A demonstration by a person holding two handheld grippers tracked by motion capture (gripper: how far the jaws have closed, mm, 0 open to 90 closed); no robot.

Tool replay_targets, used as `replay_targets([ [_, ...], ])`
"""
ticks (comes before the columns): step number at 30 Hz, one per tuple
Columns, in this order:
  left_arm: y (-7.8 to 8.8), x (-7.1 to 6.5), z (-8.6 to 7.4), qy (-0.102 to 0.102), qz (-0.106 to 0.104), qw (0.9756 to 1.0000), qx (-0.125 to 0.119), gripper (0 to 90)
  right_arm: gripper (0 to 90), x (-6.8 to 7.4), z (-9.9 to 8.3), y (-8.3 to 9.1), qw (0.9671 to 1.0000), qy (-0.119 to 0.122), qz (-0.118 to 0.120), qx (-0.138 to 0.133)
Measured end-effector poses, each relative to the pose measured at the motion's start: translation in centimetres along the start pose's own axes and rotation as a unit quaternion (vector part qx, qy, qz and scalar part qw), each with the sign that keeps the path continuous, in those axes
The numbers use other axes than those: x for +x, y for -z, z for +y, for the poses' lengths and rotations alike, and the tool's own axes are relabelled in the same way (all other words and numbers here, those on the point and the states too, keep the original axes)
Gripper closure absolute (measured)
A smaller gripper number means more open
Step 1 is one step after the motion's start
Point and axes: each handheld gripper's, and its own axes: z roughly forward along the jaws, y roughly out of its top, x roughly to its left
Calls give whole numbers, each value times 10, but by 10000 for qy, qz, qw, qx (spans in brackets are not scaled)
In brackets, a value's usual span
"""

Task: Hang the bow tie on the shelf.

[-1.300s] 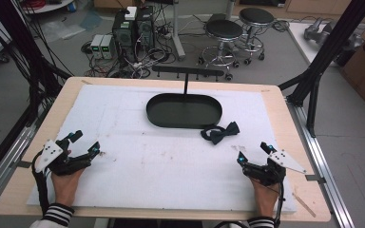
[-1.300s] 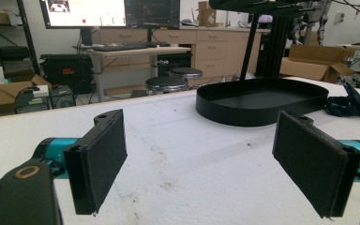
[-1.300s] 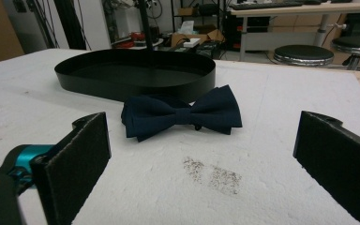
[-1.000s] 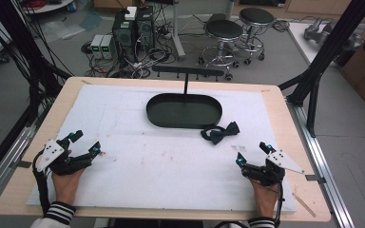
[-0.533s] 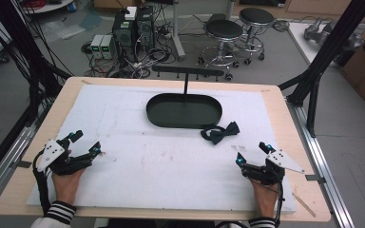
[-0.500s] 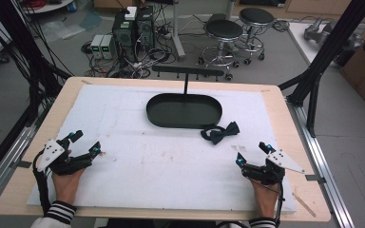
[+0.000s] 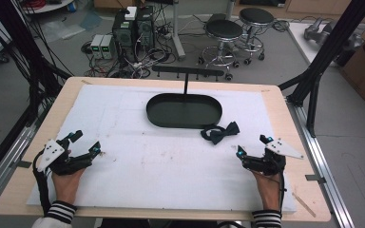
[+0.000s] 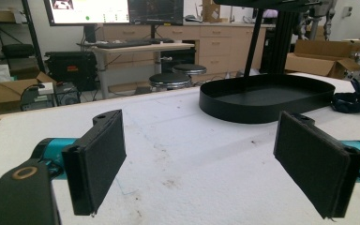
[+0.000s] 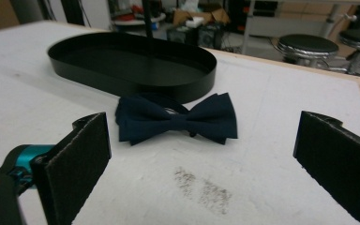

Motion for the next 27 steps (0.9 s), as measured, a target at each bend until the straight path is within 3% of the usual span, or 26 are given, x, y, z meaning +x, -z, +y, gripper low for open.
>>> replay_targets([
  [7,0,0,0,-16,-9,10000,-2,171,32,-6,23,-11,9994,77,199,289],
  [13,0,0,0,-39,-23,10000,-16,171,34,-18,36,-27,9967,-57,446,682],
  [16,0,0,0,-35,-20,10000,-15,171,34,-22,43,-35,9945,91,469,929],
  [19,0,0,0,-18,-11,10000,-18,171,34,-24,52,-40,9939,253,509,941],
  [23,0,0,0,-29,-17,10000,-15,171,34,-26,60,-47,9925,274,542,1064],
  [25,0,0,0,-35,-22,10000,-14,171,34,-29,69,-57,9888,304,680,1296],
  [27,0,0,0,-29,-25,10000,-20,170,34,-29,75,-63,9873,399,669,1386],
])
